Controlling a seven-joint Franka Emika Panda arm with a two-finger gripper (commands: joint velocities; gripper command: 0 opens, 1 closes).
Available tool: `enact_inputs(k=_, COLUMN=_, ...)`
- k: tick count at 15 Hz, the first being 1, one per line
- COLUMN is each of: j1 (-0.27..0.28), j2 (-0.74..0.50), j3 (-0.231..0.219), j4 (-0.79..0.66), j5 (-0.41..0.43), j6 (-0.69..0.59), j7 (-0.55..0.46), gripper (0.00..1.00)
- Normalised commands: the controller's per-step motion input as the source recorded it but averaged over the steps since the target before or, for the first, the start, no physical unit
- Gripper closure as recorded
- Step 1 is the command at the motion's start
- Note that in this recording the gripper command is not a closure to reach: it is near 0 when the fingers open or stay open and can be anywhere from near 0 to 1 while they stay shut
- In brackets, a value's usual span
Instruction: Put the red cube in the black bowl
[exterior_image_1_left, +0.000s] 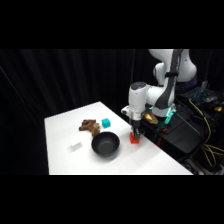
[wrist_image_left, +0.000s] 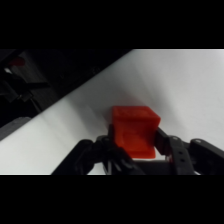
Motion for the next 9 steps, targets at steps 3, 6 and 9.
enact_inputs(k=3, j1=-0.042, j2=-0.09, j3=-0.022, j4=0.07, j5=0.141, j6=-0.13, j7=-0.27, gripper=1.00)
enact_inputs(k=6, j1=0.086, j2=-0.40, j3=-0.169, j4=0.00, j5=-0.145, j6=-0.40, j7=-0.05, gripper=1.00)
enact_inputs(k=9, j1=0.015, j2=-0.53, j3=-0.089, j4=0.02, j5=-0.226, j6=-0.56, j7=0.03, gripper=1.00)
